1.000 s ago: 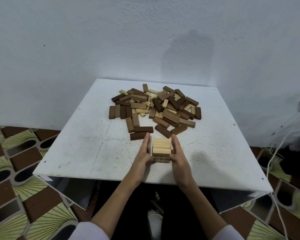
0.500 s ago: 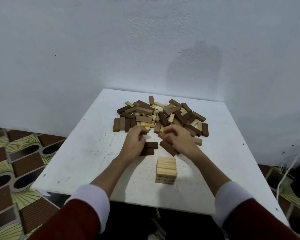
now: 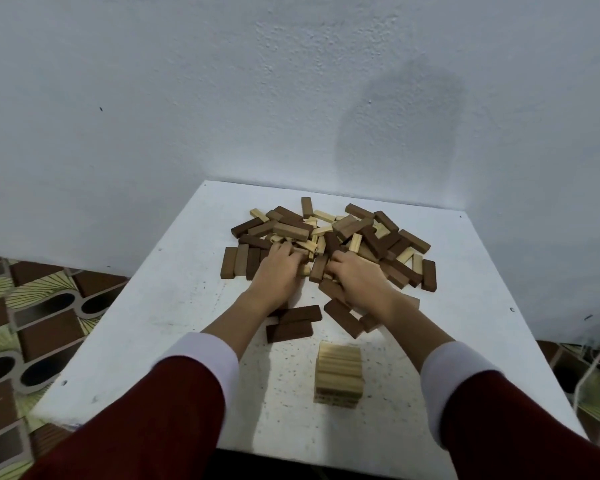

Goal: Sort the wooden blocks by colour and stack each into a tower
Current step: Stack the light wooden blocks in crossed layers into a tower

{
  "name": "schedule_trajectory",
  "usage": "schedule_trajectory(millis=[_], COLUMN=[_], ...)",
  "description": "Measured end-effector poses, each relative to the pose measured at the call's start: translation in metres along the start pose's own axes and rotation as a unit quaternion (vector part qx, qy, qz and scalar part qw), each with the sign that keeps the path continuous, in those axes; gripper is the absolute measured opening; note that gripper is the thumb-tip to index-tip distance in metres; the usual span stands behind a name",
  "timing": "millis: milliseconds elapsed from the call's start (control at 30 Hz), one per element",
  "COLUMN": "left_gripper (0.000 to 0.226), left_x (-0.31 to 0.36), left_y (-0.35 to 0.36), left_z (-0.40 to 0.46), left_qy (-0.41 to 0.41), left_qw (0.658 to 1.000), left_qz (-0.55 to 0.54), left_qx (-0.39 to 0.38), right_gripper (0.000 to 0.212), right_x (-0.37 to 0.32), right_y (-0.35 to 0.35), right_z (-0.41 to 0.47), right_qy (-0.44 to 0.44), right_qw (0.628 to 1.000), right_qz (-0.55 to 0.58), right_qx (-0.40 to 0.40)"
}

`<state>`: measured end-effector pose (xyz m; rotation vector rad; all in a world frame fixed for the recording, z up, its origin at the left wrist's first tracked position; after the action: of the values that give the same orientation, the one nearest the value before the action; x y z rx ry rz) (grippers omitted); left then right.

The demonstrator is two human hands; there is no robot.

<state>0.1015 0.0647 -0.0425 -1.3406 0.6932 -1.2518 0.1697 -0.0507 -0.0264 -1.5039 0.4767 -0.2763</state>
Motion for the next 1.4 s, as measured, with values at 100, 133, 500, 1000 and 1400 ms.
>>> schedule_trajectory(millis=[100, 133, 500, 1000, 1400], left_gripper=[0.035, 0.033, 0.025, 0.027, 0.024], left_x=[-0.002, -0.002, -0.009, -0.006, -0.004], left_y=[0.002, 0.002, -0.010, -0.024, -0.041], left_z=[0.001, 0.001, -0.011, -0.017, -0.044], left_qy=[-0.007, -0.010, -0.035, -0.083, -0.106], left_qw=[1.000, 1.000, 0.992, 0.951, 0.915], left_qz=[-0.011, -0.026, -0.110, -0.288, -0.380], left_qx=[-0.009, -0.005, 0.054, 0.073, 0.083], right_gripper=[0.032, 0.034, 0.040, 0.026, 0.023], right_x=[-0.002, -0.002, -0.002, 0.002, 0.000], right_y=[-0.003, -0.003, -0.006, -0.009, -0.005], right_z=[0.004, 0.005, 0.009, 0.015, 0.010], right_qy=[-0.012, -0.014, -0.041, -0.061, -0.038], right_qw=[0.999, 0.998, 0.990, 0.992, 0.996], right_qz=[-0.038, -0.052, -0.103, -0.109, -0.084], right_qx=[-0.020, -0.027, -0.092, -0.030, -0.018])
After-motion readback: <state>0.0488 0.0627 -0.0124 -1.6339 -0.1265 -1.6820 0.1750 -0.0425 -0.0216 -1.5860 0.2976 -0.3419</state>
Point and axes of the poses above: each hand's wrist, its own z-axis towards the middle knuckle, its own y-axis out of the palm, x = y × z, the point moved 5 cm from there along z, towards the middle knuckle, and after that the axes turned 4 degrees about z, right-handed, at the moved point
